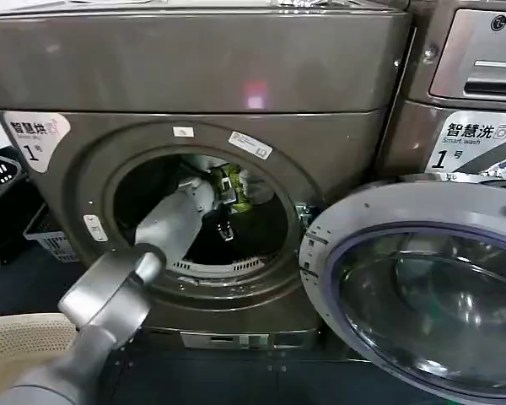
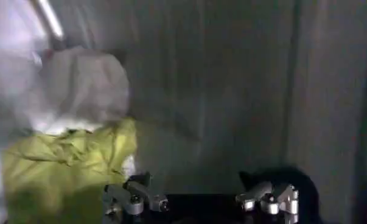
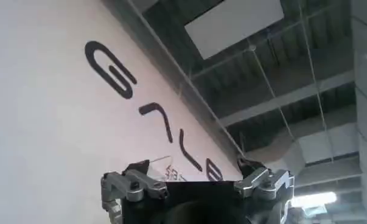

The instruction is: Grasp the clothes from the dryer.

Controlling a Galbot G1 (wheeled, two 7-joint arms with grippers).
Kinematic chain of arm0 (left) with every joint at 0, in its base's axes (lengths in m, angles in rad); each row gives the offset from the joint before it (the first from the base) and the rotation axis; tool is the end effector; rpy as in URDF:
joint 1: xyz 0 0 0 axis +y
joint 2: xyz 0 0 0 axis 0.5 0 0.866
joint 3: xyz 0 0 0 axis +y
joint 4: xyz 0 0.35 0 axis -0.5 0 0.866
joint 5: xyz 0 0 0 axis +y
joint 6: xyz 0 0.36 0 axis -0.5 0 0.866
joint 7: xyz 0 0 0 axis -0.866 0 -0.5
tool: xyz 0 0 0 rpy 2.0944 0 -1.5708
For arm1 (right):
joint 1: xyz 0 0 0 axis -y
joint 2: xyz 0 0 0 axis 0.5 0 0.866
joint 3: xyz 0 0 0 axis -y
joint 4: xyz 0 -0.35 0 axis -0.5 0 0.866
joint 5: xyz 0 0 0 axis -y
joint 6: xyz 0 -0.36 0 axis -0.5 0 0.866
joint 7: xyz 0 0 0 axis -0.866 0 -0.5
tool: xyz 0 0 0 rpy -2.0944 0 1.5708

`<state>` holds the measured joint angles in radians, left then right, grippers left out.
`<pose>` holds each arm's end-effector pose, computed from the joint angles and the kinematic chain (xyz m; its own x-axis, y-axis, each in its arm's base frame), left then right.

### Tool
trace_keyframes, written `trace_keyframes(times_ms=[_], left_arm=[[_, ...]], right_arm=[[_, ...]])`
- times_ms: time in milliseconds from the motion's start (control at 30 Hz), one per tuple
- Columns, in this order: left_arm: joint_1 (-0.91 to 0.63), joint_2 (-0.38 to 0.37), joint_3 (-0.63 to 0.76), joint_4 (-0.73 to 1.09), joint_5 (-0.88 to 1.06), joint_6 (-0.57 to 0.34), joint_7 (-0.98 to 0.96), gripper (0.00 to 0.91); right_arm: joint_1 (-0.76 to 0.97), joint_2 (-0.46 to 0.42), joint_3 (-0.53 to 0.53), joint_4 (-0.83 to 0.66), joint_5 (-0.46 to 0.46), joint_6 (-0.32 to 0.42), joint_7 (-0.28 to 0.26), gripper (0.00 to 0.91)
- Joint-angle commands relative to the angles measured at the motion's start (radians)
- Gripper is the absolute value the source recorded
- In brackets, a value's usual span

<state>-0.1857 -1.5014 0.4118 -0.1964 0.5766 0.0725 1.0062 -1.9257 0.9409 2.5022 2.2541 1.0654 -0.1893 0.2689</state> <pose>0.6792 -0.0077 -0.1945 -0.3319 0.0592 0.9415 0.9433 0.0181 0.3314 -0.0308 -0.2794 0.1183 -0.3932 0.4985 -0.7726 0.8373 0.5413 -0.0768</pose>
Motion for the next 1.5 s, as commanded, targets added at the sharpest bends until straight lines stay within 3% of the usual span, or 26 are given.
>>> trace_keyframes(times_ms=[33,367,400,433,467,500,1500], left_arm=[[0.006,-0.011,0.043,0.023,0.069,-0.056,0.074,0.907],[0.046,-0.012,0.043,0.025,0.082,-0.060,0.069,0.907],[0.047,-0.010,0.042,0.023,0.079,-0.059,0.070,0.785],[0.046,-0.009,0.042,0.023,0.079,-0.059,0.070,0.410],[0.045,-0.009,0.042,0.023,0.078,-0.059,0.070,0.125],[0.044,-0.009,0.041,0.022,0.078,-0.060,0.071,0.000],[0.030,-0.015,-0.003,-0.012,-0.005,-0.023,0.057,0.000]], right_arm=[[-0.003,0.001,0.000,0.003,-0.001,0.000,0.000,0.907],[-0.015,0.004,0.015,0.004,0.001,0.001,-0.002,0.907],[-0.014,0.004,0.014,0.005,0.001,0.001,-0.002,0.907],[-0.012,0.004,0.012,0.006,0.001,0.001,-0.001,0.907],[-0.011,0.005,0.011,0.007,0.001,0.001,-0.002,0.907],[-0.010,0.006,0.010,0.008,0.001,0.000,-0.002,0.907],[-0.012,0.001,0.013,0.005,0.006,-0.007,0.004,0.907]])
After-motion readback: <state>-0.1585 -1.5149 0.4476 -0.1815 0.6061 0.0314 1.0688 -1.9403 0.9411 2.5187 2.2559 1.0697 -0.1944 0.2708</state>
